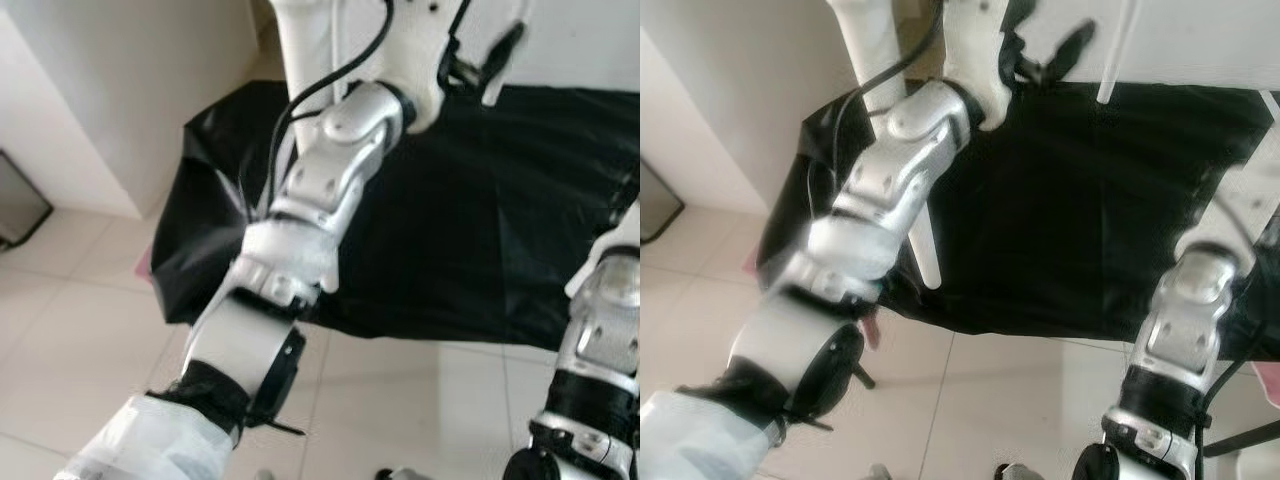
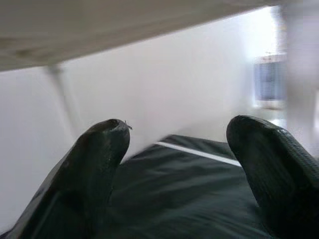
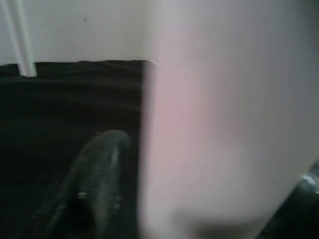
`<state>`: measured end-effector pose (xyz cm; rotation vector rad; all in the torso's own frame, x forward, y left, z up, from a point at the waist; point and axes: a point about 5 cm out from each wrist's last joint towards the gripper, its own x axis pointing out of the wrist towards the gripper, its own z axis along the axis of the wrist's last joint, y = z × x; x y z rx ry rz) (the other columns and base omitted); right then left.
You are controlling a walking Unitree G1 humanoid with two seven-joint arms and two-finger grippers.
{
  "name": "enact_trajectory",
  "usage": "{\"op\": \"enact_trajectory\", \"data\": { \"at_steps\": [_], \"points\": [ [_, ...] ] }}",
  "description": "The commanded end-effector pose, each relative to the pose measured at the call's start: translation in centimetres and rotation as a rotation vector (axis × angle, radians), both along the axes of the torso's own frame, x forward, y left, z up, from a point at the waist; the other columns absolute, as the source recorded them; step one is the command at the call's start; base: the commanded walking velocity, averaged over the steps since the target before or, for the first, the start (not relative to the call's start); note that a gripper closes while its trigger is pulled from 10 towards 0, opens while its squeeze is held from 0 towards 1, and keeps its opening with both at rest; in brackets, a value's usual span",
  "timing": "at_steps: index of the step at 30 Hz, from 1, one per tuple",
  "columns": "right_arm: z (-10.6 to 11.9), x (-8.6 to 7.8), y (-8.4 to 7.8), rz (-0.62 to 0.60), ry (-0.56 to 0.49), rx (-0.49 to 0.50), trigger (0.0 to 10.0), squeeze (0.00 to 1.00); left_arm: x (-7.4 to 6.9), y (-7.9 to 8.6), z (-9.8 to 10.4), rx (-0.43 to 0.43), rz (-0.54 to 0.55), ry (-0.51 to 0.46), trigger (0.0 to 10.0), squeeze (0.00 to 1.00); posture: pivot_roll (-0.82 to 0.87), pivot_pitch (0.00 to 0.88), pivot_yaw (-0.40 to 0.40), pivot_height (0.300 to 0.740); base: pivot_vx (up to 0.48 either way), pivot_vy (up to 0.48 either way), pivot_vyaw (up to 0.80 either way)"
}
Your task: Building children table
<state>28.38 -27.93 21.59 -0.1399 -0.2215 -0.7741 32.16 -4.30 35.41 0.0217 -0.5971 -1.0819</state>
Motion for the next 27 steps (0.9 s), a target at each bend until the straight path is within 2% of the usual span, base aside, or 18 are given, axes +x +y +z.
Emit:
{"op": "enact_trajectory", "data": {
  "at_steps": [1,6,7,8,9,10,11,12,16,18,23,24,27],
  "points": [
    [0.6,-0.1,0.4,0.015,-0.051,-0.013,10.0,1.0,-0.6,-0.1,-0.1,0.021,-0.047,-0.011,10.0,1.0,0.0,0.073,0.038,0.74,0.0,0.0,0.0],
    [0.6,-0.2,1.0,0.042,-0.095,-0.005,10.0,1.0,-2.4,0.3,-2.8,0.125,-0.125,-0.035,10.0,1.0,0.01,0.069,0.035,0.74,0.0,0.0,0.0],
    [0.5,-0.2,1.1,0.057,-0.102,-0.004,10.0,1.0,-3.0,0.4,-3.7,0.155,-0.157,-0.028,10.0,0.9,0.01,0.064,0.033,0.74,0.0,0.0,0.0],
    [0.5,-0.2,1.1,0.057,-0.102,-0.004,10.0,1.0,-3.0,0.4,-3.7,0.155,-0.157,-0.028,10.0,0.9,0.01,0.064,0.033,0.74,0.0,0.0,0.0],
    [-0.3,-0.1,1.8,0.125,-0.096,0.013,10.0,1.0,-4.9,1.0,-7.0,0.265,-0.26,-0.006,10.0,0.0,0.02,0.06,0.029,0.74,0.0,0.0,0.0],
    [-0.3,-0.1,1.8,0.125,-0.096,0.013,10.0,1.0,-4.9,1.0,-7.0,0.265,-0.26,-0.006,10.0,0.0,0.02,0.06,0.029,0.74,0.0,0.0,0.0],
    [-0.5,-0.1,2.1,0.154,-0.094,0.016,10.0,0.42,-5.5,1.2,-8.0,0.293,-0.291,0.004,10.0,0.0,0.02,0.06,0.029,0.74,0.0,0.0,0.0],
    [-0.7,-0.2,2.5,0.178,-0.097,0.014,10.0,0.0,-5.9,1.4,-9.2,0.317,-0.306,0.031,10.0,0.0,0.03,0.057,0.027,0.74,0.0,0.0,0.0],
    [-1.3,-0.4,2.9,0.203,-0.096,0.009,10.0,0.0,-6.1,2.0,-10.7,0.337,-0.307,0.068,10.0,0.0,0.03,0.056,0.027,0.74,0.0,0.0,0.0],
    [-2.9,-1.3,3.2,0.216,-0.068,0.023,10.0,0.0,-6.5,3.4,-13.2,0.367,-0.264,0.121,10.0,0.0,0.03,0.053,0.027,0.74,0.0,0.0,0.0],
    [-3.3,-1.7,3.4,0.239,-0.069,0.019,10.0,0.0,-6.6,4.1,-13.9,0.369,-0.24,0.147,10.0,0.0,0.03,0.05,0.026,0.74,0.0,0.0,0.0],
    [-4.0,-2.2,3.8,0.284,-0.065,0.028,10.0,0.0,-6.8,5.2,-14.3,0.337,-0.213,0.178,10.0,0.0,0.03,0.051,0.022,0.74,0.0,0.0,0.0],
    [-4.3,-2.5,3.8,0.291,-0.067,0.038,10.0,0.0,-6.9,5.8,-14.5,0.322,-0.199,0.195,10.0,0.0,0.03,0.051,0.02,0.74,0.0,0.0,0.0]
  ]
}}
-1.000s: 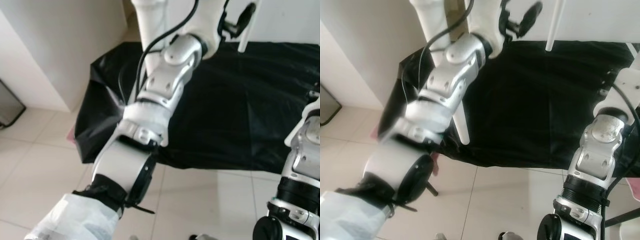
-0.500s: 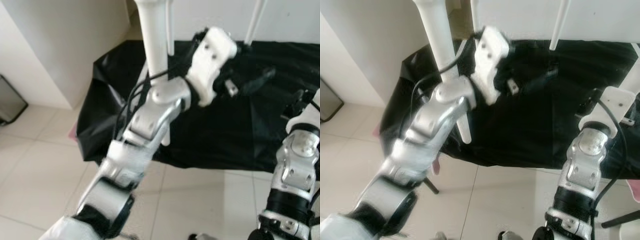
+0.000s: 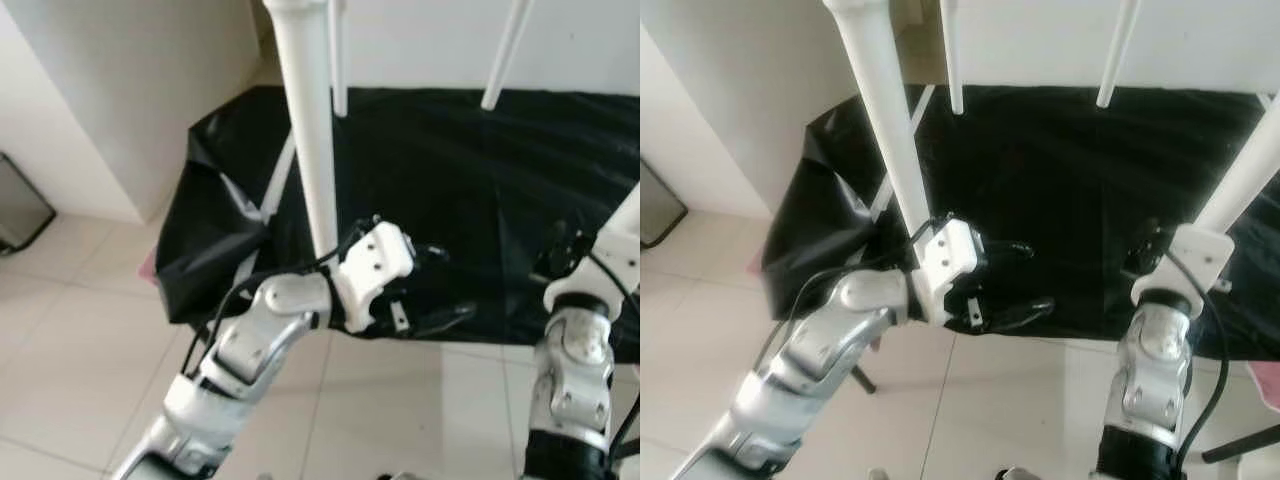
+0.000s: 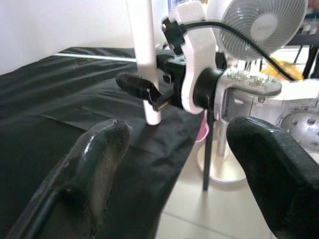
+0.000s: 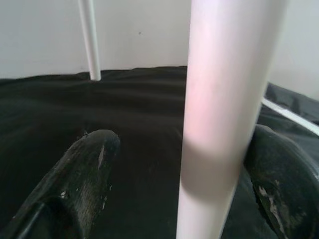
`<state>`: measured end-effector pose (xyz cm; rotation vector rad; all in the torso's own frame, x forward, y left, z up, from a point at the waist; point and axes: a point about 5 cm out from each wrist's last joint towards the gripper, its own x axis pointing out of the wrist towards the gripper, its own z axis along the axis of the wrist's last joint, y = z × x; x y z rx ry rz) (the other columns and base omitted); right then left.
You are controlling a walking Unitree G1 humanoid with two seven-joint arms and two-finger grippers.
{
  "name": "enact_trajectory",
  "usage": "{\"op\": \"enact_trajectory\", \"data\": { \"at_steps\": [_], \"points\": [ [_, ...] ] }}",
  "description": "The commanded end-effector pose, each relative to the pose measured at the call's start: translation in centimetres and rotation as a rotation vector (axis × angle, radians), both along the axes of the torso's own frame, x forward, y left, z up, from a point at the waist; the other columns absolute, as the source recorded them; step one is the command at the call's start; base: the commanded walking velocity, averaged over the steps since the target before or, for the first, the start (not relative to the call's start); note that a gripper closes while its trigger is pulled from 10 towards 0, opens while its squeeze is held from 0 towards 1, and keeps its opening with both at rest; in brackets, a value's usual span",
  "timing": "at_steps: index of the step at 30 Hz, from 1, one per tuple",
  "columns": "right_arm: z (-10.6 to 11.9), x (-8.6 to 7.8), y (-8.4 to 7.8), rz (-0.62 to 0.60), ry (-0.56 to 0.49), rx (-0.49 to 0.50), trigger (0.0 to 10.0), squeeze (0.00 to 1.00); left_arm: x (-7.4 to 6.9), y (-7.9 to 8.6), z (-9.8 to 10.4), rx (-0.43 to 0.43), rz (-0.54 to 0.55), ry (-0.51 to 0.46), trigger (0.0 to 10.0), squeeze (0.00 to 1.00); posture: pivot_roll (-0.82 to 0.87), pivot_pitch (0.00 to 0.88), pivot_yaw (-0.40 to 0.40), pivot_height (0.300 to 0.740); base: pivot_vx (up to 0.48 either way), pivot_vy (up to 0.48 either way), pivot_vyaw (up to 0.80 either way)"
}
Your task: Building children table
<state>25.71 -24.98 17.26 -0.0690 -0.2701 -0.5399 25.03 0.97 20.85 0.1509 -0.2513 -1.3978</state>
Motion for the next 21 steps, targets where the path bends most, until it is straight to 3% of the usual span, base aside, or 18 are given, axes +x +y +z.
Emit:
{"op": "enact_trajectory", "data": {
  "at_steps": [1,8,12,15,21],
  "points": [
    [0.0,0.1,0.9,0.049,-0.017,0.014,10.0,0.0,0.2,0.5,0.1,-0.014,0.049,0.009,10.0,0.0,0.03,0.051,0.02,0.74,0.0,0.0,0.0],
    [-0.6,-1.4,0.9,0.046,-0.044,0.021,10.0,0.0,-1.1,3.5,-2.0,0.006,0.111,0.074,10.0,0.0,0.03,0.053,0.019,0.74,0.0,0.0,0.0],
    [-0.8,-1.8,1.2,0.084,-0.052,0.02,10.0,0.0,-0.9,4.3,-2.5,0.029,0.142,0.063,10.0,0.0,0.04,0.053,0.016,0.74,0.0,0.0,0.0],
    [-1.0,-2.5,1.8,0.134,-0.063,0.037,10.0,0.0,-0.2,5.8,-2.7,0.058,0.188,0.055,10.0,0.0,0.04,0.052,0.014,0.74,0.0,0.0,0.0],
    [-1.6,-3.3,3.0,0.221,-0.039,0.012,10.0,0.0,-0.5,7.5,-2.4,0.054,0.198,0.043,10.0,0.0,0.03,0.048,0.014,0.74,0.0,0.0,0.0]
  ]
}}
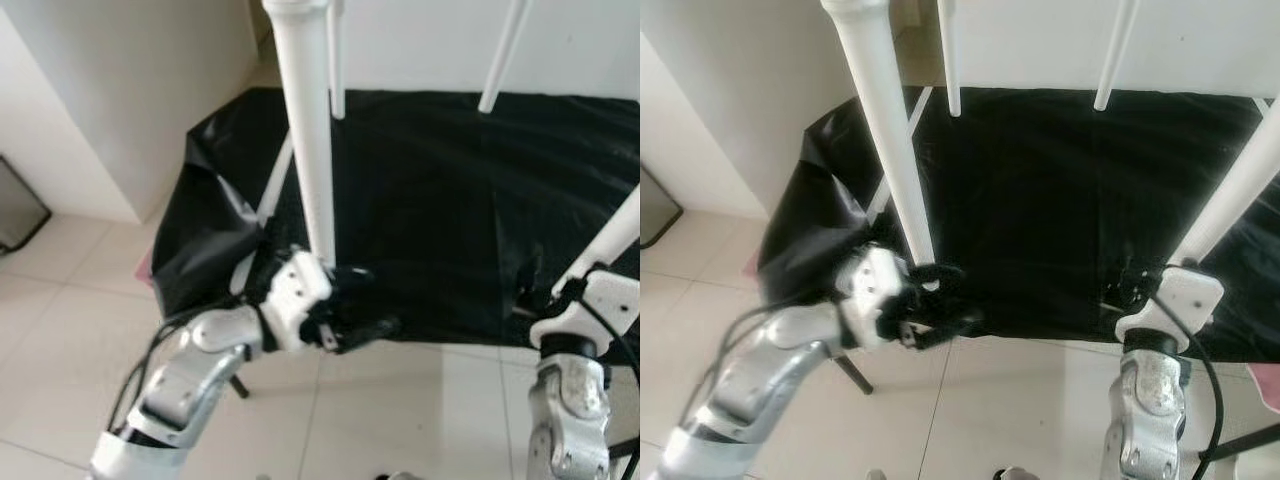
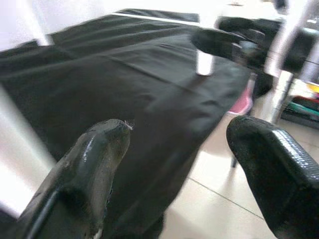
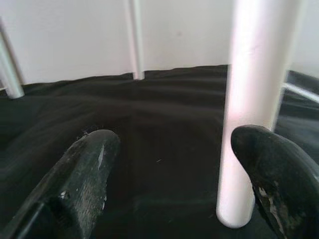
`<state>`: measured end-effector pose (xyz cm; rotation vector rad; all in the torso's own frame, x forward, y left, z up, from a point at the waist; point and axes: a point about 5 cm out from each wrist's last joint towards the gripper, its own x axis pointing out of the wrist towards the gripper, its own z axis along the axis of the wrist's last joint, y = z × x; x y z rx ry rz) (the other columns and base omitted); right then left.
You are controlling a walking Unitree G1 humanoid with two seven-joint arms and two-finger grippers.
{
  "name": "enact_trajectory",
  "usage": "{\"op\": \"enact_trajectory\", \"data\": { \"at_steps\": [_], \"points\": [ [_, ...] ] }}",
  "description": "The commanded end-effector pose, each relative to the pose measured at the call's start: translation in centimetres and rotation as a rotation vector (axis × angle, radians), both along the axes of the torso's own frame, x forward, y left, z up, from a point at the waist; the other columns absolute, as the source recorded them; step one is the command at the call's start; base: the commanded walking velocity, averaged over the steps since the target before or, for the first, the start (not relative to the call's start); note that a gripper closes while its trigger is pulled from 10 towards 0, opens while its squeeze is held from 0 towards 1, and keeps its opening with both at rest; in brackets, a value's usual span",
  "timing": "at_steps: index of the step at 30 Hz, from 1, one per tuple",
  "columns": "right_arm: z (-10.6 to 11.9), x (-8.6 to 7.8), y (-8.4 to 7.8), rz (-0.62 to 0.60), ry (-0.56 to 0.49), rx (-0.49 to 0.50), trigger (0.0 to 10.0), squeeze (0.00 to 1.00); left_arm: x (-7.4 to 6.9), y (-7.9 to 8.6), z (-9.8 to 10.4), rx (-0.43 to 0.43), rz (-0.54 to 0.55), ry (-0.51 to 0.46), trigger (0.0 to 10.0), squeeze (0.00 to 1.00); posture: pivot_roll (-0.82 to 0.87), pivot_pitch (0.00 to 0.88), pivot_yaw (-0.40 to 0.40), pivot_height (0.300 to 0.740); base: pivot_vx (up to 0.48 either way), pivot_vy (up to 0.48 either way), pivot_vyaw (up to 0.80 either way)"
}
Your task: Building children table
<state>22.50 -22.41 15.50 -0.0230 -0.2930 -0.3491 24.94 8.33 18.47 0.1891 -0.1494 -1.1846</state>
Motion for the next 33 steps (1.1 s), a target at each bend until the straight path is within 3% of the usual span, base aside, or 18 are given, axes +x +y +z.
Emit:
{"op": "enact_trajectory", "data": {
  "at_steps": [1,8,13,16,19,25,28,33],
  "points": [
    [0.1,-0.2,0.6,0.036,-0.008,-0.005,10.0,0.0,-0.5,0.3,0.0,-0.006,-0.029,-0.003,10.0,0.0,0.03,0.048,0.014,0.74,0.0,0.0,0.0],
    [-0.3,-0.8,1.7,0.159,0.017,-0.06,10.0,0.0,-1.8,0.6,-0.6,-0.001,-0.06,-0.018,10.0,0.0,0.03,0.045,0.013,0.74,0.0,0.0,0.0],
    [-1.4,-1.1,3.2,0.34,0.069,-0.094,10.0,0.0,-2.2,1.2,-2.1,0.041,-0.006,-0.058,10.0,0.0,0.03,0.045,0.01,0.74,0.0,0.0,0.0],
    [-1.7,-1.1,3.6,0.37,0.079,-0.076,10.0,0.0,-2.3,1.3,-2.3,0.041,0.008,-0.058,10.0,0.0,0.03,0.044,0.009,0.74,0.0,0.0,0.0],
    [-2.5,-1.7,5.0,0.507,0.114,-0.09,10.0,0.0,-2.8,1.9,-3.3,0.04,0.032,-0.029,10.0,0.0,0.03,0.044,0.007,0.74,0.0,0.0,0.0],
    [-3.6,-2.4,5.2,0.599,0.167,-0.111,10.0,0.0,-3.6,2.7,-5.0,0.077,0.033,0.004,10.0,0.0,0.04,0.046,0.005,0.74,0.0,0.0,0.0],
    [-5.3,-3.5,5.4,0.754,0.271,-0.159,10.0,0.0,-4.1,3.7,-7.2,0.127,0.049,0.041,10.0,0.0,0.03,0.046,0.004,0.74,0.0,0.0,0.0],
    [-6.5,-4.3,5.3,0.843,0.345,-0.156,10.0,0.0,-4.3,4.1,-8.4,0.16,0.062,0.06,10.0,0.0,0.03,0.049,0.005,0.74,0.0,0.0,0.0]
  ]
}}
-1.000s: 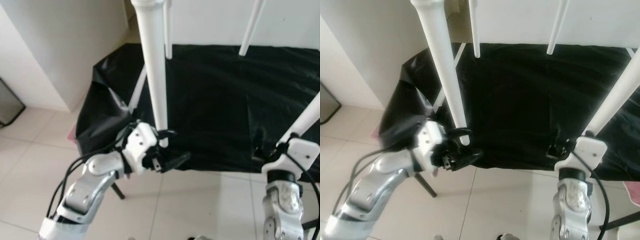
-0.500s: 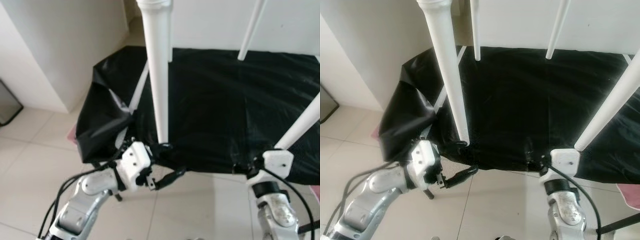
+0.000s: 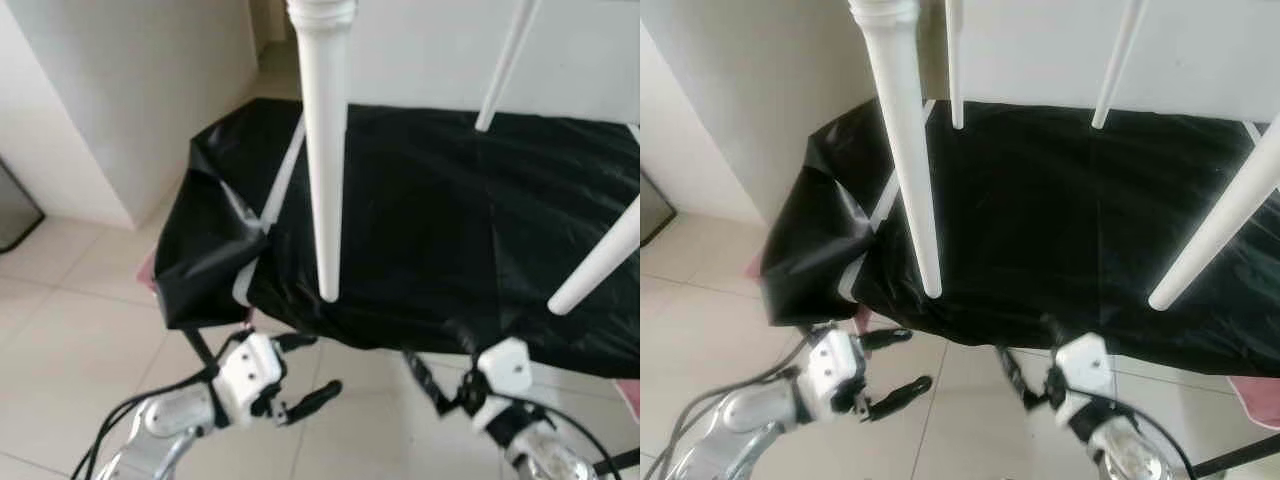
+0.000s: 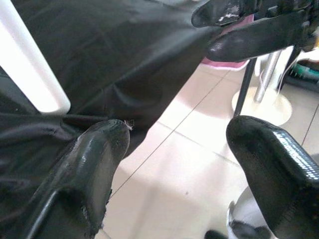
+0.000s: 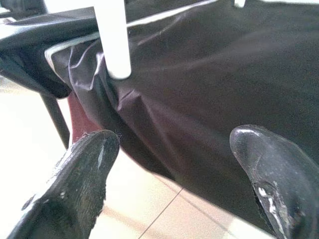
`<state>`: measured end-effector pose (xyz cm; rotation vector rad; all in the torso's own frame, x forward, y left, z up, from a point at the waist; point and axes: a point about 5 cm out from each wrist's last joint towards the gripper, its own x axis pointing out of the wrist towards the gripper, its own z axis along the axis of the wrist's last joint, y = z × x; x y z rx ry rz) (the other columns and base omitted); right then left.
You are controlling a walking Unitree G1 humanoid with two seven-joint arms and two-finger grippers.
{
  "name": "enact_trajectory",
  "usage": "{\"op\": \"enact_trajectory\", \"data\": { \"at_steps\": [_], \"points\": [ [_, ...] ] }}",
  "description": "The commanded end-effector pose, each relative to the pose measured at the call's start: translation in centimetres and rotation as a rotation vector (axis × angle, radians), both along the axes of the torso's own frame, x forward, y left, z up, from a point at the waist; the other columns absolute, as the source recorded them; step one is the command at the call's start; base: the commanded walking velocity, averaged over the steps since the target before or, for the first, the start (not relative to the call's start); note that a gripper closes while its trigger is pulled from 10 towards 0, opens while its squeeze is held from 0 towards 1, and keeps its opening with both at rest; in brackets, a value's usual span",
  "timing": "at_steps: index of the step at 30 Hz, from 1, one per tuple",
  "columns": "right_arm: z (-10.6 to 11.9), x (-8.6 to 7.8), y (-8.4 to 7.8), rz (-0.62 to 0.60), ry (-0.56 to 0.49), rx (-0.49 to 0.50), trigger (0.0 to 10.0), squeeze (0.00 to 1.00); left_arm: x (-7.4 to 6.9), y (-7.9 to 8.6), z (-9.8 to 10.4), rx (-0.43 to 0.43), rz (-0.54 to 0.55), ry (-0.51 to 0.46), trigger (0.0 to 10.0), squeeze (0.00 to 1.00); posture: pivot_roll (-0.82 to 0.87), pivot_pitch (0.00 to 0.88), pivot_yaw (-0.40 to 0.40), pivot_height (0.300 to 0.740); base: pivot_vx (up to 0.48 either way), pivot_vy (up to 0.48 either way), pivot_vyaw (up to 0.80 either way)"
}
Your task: Building children table
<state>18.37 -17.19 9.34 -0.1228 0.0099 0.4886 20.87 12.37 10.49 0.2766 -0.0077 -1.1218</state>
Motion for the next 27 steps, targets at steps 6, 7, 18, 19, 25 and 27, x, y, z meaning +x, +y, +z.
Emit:
{"op": "enact_trajectory", "data": {
  "at_steps": [6,7,18,19,25,27],
  "points": [
    [-3.1,-1.1,-0.6,0.089,0.151,-0.031,10.0,0.0,-1.0,1.0,-3.2,0.074,0.011,0.065,10.0,0.0,0.03,0.052,0.004,0.74,0.0,0.0,0.0],
    [-3.8,-1.3,-0.9,0.095,0.18,-0.041,10.0,0.0,-1.2,1.3,-3.7,0.081,0.026,0.078,10.0,0.0,0.03,0.052,0.003,0.74,0.0,0.0,0.0],
    [-9.4,-1.7,-3.1,-0.023,0.411,-0.044,10.0,0.0,-1.2,2.5,-8.7,0.071,0.203,0.283,10.0,0.0,0.01,0.059,0.008,0.74,0.0,0.0,0.0],
    [-9.4,-1.7,-3.1,-0.023,0.411,-0.044,10.0,0.0,-1.2,2.5,-8.7,0.071,0.203,0.283,10.0,0.0,0.01,0.059,0.008,0.74,0.0,0.0,0.0],
    [-11.4,-0.9,-3.5,-0.123,0.469,-0.04,10.0,0.0,-0.5,1.7,-10.5,0.03,0.303,0.371,10.0,0.0,0.01,0.058,0.008,0.74,0.0,0.0,0.0],
    [-12.6,-0.1,-3.6,-0.199,0.506,-0.038,10.0,0.0,0.2,0.9,-11.9,0.009,0.38,0.44,10.0,0.0,0.02,0.055,0.003,0.74,0.0,0.0,0.0]
  ]
}}
